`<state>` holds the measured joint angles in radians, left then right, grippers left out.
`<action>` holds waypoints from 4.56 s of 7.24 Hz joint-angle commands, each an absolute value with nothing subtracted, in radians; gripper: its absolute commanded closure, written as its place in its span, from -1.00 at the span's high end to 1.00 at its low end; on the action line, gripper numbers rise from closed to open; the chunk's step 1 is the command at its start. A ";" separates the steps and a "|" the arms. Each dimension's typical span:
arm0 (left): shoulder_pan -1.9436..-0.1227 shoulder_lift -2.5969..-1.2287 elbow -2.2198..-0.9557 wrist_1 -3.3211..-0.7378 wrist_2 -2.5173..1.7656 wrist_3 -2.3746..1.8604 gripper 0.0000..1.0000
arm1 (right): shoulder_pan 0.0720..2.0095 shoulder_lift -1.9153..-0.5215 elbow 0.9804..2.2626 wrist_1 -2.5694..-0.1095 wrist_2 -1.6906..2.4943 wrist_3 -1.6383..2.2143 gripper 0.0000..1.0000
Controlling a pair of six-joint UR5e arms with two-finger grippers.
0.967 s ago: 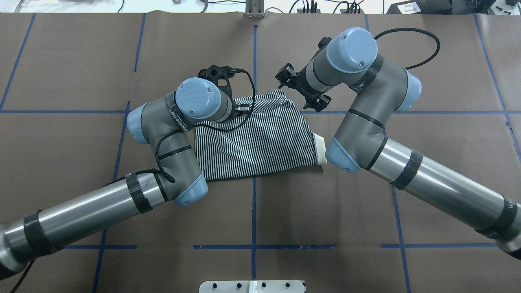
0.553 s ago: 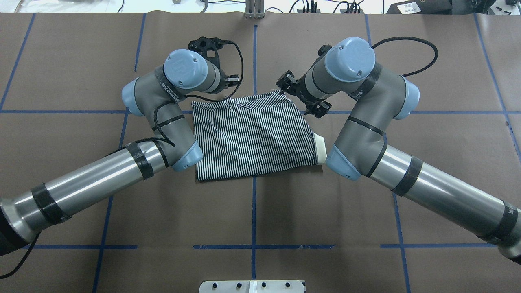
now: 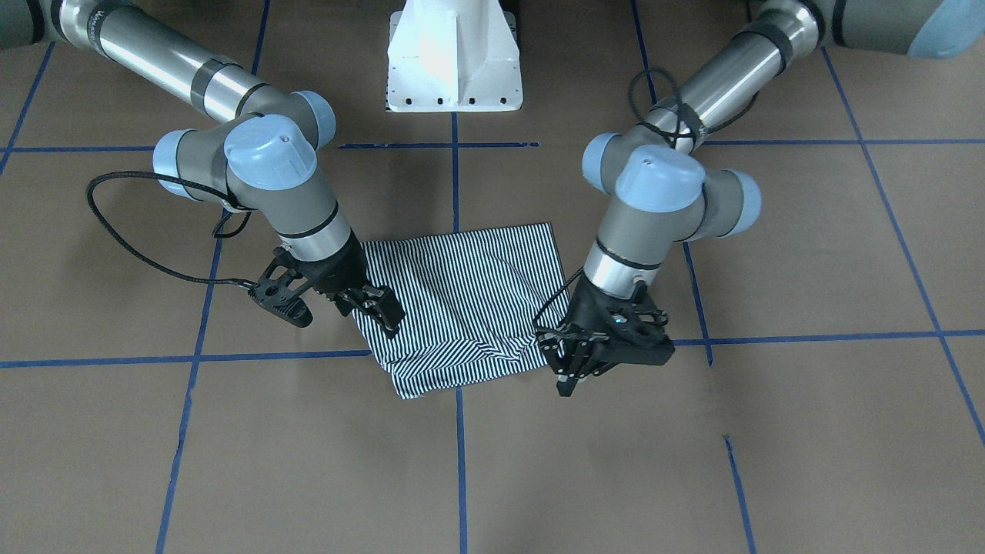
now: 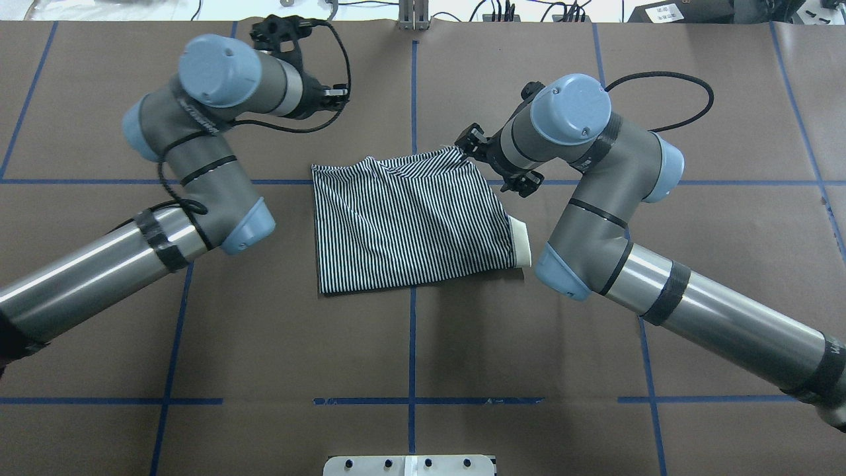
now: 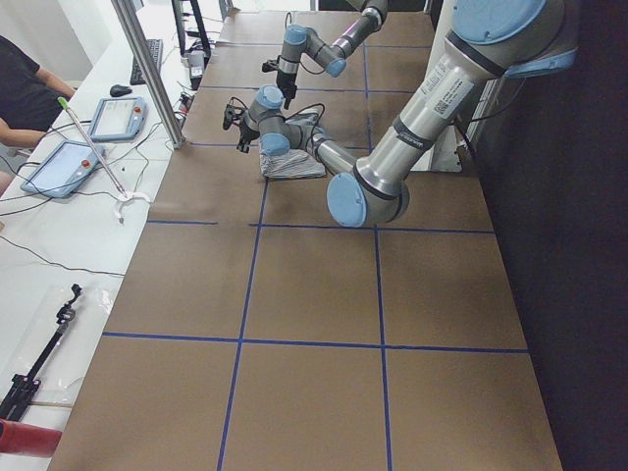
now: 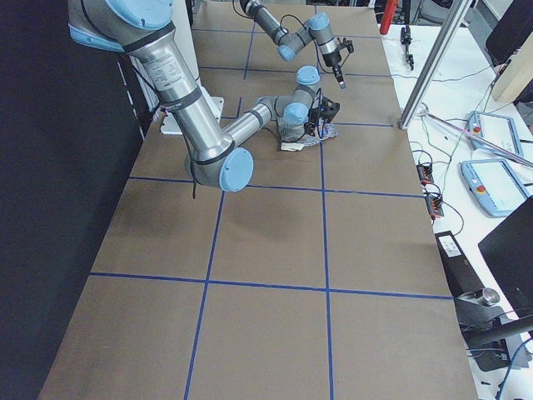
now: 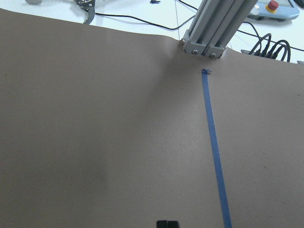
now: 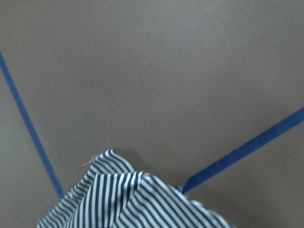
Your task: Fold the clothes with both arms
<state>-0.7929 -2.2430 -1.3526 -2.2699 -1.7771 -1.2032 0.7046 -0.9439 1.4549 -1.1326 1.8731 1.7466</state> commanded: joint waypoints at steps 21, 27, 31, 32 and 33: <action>-1.554 -1.467 -1.691 -1.595 -2.329 0.086 1.00 | 1.428 -1.460 1.542 -1.608 2.309 0.003 1.00; -1.552 -1.493 -1.688 -1.539 -2.329 0.091 1.00 | 1.428 -1.457 1.537 -1.600 2.312 0.009 1.00; -1.554 -1.483 -1.707 -1.485 -2.330 0.091 1.00 | 1.428 -1.459 1.543 -1.600 2.319 0.009 1.00; -1.552 -1.483 -1.709 -1.485 -2.329 0.091 1.00 | 1.425 -1.457 1.539 -1.603 2.319 0.008 1.00; -1.552 -1.486 -1.710 -1.486 -2.327 0.091 1.00 | 1.428 -1.457 1.542 -1.601 2.322 0.006 1.00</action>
<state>-1.5531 -1.4843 -1.7095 -1.4862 -2.3291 0.0905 1.4269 -1.4579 1.5405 -1.6015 2.3197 0.0079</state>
